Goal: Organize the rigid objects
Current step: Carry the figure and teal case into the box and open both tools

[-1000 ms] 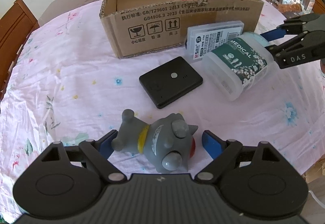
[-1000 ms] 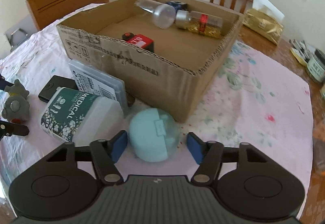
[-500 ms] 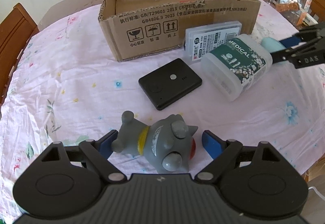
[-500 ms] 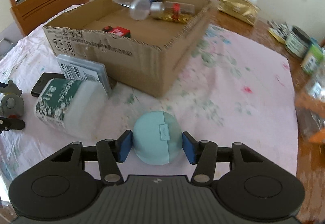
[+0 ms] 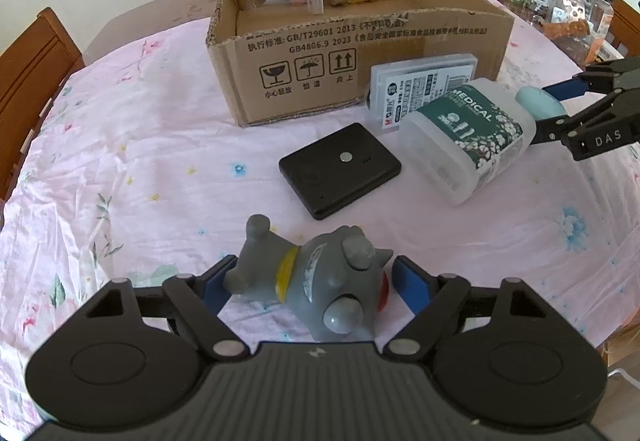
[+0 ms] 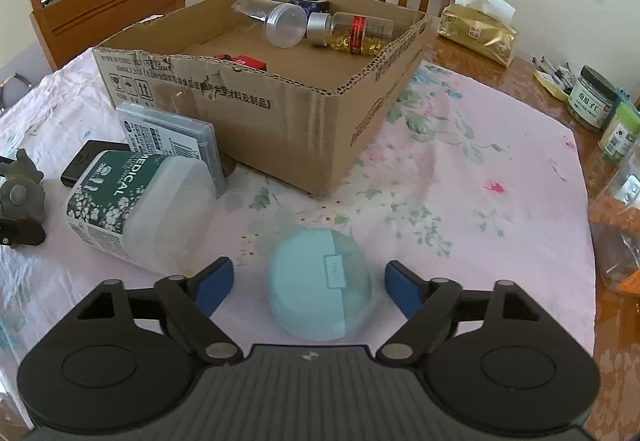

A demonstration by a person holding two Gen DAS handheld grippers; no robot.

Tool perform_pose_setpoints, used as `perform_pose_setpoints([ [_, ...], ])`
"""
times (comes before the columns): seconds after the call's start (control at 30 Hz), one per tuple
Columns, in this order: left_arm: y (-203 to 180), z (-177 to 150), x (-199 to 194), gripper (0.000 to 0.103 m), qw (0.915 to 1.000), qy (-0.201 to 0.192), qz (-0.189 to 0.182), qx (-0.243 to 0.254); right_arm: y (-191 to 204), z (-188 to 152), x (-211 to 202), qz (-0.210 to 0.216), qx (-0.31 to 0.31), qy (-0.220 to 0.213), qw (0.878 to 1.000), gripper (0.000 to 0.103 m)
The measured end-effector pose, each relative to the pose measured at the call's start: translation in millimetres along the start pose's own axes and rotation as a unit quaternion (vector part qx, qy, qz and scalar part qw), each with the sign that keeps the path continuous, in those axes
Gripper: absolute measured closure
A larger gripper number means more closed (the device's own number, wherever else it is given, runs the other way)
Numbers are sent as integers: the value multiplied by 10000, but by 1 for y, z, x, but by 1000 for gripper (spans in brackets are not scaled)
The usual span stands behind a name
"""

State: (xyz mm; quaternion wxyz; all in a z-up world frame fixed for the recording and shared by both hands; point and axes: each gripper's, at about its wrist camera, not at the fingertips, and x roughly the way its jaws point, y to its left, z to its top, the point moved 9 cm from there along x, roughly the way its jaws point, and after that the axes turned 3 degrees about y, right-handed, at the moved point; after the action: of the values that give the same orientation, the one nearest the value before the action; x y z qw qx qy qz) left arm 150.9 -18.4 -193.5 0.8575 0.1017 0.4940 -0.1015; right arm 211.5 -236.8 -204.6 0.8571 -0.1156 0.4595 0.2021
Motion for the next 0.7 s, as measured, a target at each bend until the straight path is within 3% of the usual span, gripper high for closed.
perform_pose_setpoints([
  [0.23,0,-1,-1,20,9999,-21,109,-13,-1,1,1,49,-73,60,9999,13],
  [0.57,-1,0,-2,28,9999,50,103,77,0,0,-6,54,-106,117,9999,39],
  [0.7,-1,1,-2,28,9998,131,30,109,-1,1,-6,64,-139,162,9998,42],
])
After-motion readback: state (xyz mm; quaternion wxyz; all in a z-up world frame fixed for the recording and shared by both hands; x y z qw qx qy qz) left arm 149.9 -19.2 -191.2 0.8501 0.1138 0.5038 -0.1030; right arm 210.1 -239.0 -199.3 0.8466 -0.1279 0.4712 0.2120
